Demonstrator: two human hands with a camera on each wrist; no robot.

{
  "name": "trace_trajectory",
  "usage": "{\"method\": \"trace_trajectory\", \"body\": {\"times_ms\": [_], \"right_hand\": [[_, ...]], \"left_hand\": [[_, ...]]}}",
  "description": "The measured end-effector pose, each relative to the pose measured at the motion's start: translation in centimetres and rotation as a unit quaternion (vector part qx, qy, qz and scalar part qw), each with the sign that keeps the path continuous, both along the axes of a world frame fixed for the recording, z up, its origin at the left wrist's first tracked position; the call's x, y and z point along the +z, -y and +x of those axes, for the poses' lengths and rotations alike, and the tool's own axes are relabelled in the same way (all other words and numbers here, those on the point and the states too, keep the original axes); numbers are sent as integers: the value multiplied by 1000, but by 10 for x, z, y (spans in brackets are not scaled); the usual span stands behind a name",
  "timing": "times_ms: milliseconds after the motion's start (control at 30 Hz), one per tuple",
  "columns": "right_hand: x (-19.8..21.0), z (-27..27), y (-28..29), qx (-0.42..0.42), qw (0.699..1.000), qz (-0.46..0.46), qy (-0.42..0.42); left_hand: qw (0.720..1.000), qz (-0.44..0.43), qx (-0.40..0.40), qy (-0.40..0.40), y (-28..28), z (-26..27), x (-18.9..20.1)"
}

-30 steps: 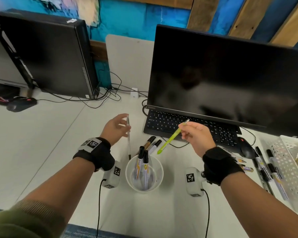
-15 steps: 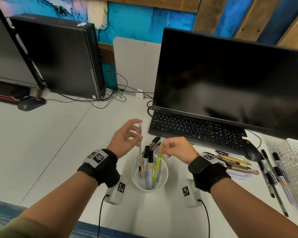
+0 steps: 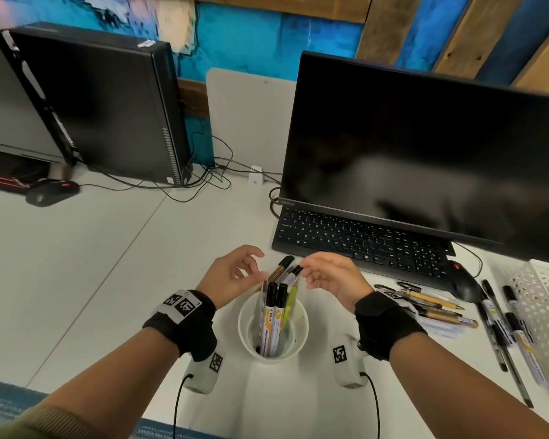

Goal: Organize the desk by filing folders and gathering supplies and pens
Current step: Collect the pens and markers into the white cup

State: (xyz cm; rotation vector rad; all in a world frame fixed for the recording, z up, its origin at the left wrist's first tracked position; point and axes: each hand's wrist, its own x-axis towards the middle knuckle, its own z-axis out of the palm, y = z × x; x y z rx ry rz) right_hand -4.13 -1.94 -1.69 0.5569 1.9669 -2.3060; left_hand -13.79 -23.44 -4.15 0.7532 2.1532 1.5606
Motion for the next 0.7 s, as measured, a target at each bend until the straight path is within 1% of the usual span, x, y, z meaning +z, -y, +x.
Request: {"method": "trace_trajectory", "body": {"times_ms": [33, 100, 167, 300, 367, 433, 500, 600, 633, 700], "right_hand": [[-3, -1, -4, -28, 1000, -4, 8], [-13, -4, -10, -77, 996, 34, 39], [-28, -7, -15, -93, 990, 72, 78], [-56, -12, -17, -48, 981, 127, 142], [-63, -16, -14, -40, 977, 143, 151], [-66, -22, -12, -23, 971, 186, 151], [-68, -27, -11, 24, 951, 273, 142], [-68, -33, -13, 89, 904, 398, 130], [-68, -34, -15, 98, 892, 423, 127], [-69, -33, -19, 99, 880, 447, 126]], "left_hand": [[1000, 0, 14, 10, -2, -4, -1], [999, -26, 45, 14, -5, -13, -6], [996, -77, 53, 11, -9, -22, -12], [986, -162, -13, 45, -20, -32, -23], [978, -199, -46, 44, -27, -34, -27], [972, -226, -61, 34, -33, -36, -32], [969, -231, -79, 25, -39, -40, -39], [958, -260, -117, -2, -45, -41, -44], [952, -276, -131, -21, -46, -42, -45], [941, -302, -146, -47, -48, -42, -46]]}}
